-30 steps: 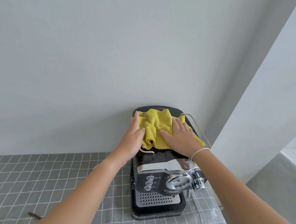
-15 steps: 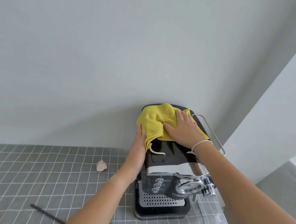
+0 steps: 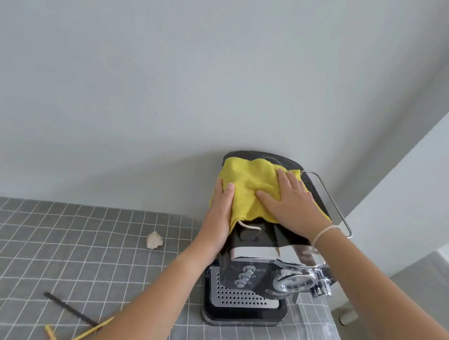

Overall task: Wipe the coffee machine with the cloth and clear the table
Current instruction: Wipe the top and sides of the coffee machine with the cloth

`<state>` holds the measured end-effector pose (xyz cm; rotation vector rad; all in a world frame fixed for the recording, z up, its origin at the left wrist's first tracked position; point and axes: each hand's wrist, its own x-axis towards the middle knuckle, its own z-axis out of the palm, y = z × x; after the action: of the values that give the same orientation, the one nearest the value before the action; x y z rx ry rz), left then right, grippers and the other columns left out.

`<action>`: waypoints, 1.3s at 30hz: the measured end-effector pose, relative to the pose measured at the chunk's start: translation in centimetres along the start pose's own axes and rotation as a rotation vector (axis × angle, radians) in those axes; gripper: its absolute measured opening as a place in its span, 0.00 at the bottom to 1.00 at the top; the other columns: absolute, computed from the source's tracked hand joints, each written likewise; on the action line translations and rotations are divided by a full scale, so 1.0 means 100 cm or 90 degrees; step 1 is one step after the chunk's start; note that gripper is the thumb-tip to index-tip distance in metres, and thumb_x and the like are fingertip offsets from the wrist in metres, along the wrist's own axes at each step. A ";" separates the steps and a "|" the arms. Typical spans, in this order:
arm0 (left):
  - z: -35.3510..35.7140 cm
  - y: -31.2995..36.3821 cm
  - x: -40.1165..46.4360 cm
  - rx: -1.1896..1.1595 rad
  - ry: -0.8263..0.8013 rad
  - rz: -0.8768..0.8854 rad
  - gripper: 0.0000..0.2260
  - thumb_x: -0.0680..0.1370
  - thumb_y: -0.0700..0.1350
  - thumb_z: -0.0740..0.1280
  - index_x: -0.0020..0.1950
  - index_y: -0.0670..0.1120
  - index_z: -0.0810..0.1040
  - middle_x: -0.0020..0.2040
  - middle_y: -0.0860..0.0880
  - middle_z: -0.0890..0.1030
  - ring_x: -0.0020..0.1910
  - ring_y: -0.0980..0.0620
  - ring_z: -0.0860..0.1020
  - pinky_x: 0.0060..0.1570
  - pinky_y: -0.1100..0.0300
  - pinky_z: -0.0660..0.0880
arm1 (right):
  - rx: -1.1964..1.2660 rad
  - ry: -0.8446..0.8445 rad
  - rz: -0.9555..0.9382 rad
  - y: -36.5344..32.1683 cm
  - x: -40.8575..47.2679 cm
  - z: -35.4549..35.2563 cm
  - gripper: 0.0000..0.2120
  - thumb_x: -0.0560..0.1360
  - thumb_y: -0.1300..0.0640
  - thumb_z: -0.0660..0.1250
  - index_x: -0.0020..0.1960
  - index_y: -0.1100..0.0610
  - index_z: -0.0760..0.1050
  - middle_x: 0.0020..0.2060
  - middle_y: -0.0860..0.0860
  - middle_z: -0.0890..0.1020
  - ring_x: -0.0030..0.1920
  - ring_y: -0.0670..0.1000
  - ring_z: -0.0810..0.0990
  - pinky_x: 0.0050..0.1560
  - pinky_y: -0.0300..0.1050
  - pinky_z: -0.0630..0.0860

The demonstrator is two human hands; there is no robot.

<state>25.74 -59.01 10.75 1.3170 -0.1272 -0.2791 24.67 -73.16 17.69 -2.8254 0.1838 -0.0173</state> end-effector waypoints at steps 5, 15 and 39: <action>0.000 -0.002 0.014 -0.020 -0.002 -0.038 0.42 0.66 0.77 0.58 0.73 0.54 0.68 0.71 0.50 0.75 0.70 0.51 0.73 0.73 0.52 0.66 | -0.067 0.018 -0.070 -0.012 0.040 0.005 0.25 0.80 0.49 0.50 0.73 0.60 0.55 0.75 0.57 0.55 0.76 0.57 0.52 0.75 0.53 0.50; 0.000 0.043 0.063 0.101 0.057 -0.017 0.22 0.85 0.51 0.48 0.72 0.42 0.71 0.67 0.45 0.76 0.67 0.48 0.74 0.61 0.63 0.69 | -0.020 -0.040 -0.098 -0.022 0.087 -0.009 0.19 0.81 0.57 0.49 0.69 0.61 0.65 0.71 0.56 0.66 0.72 0.54 0.62 0.71 0.43 0.55; 0.008 0.054 0.031 0.172 0.024 -0.049 0.20 0.80 0.55 0.53 0.67 0.49 0.73 0.72 0.45 0.71 0.70 0.47 0.71 0.73 0.48 0.64 | 0.060 0.045 0.052 -0.010 0.013 -0.002 0.25 0.78 0.50 0.51 0.72 0.60 0.56 0.70 0.59 0.65 0.72 0.59 0.60 0.72 0.54 0.56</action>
<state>29.18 -59.38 15.94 1.5965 -0.0845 -0.3095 26.05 -72.44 18.19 -2.7236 0.3059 -0.1040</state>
